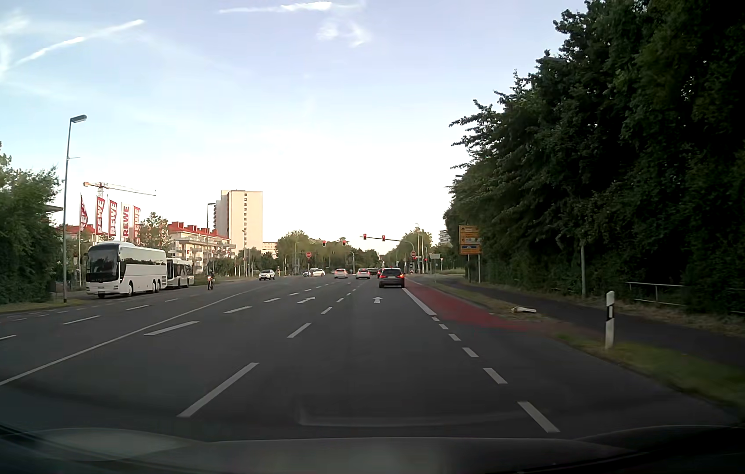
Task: Follow the waypoints while adhering to traffic rules and regulations
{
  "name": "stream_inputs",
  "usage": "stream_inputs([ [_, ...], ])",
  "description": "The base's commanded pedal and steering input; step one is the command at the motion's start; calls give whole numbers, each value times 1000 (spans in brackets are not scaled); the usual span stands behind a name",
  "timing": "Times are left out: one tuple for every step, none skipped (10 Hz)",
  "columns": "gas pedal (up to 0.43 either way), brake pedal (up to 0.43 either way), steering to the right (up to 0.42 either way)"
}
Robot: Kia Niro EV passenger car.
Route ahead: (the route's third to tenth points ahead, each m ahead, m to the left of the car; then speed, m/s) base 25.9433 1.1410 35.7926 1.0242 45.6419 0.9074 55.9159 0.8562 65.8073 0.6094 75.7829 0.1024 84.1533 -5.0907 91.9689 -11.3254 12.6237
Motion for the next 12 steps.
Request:
stream_inputs([
  [0, 0, 0],
  [0, 0, 0],
  [0, 0, 1],
  [0, 0, 3],
  [0, 0, 6],
  [0, 0, 8],
  [0, 0, 7],
  [0, 0, 7],
  [0, 0, 6],
  [0, 0, 7],
  [0, 0, 6],
  [0, 0, 6],
])
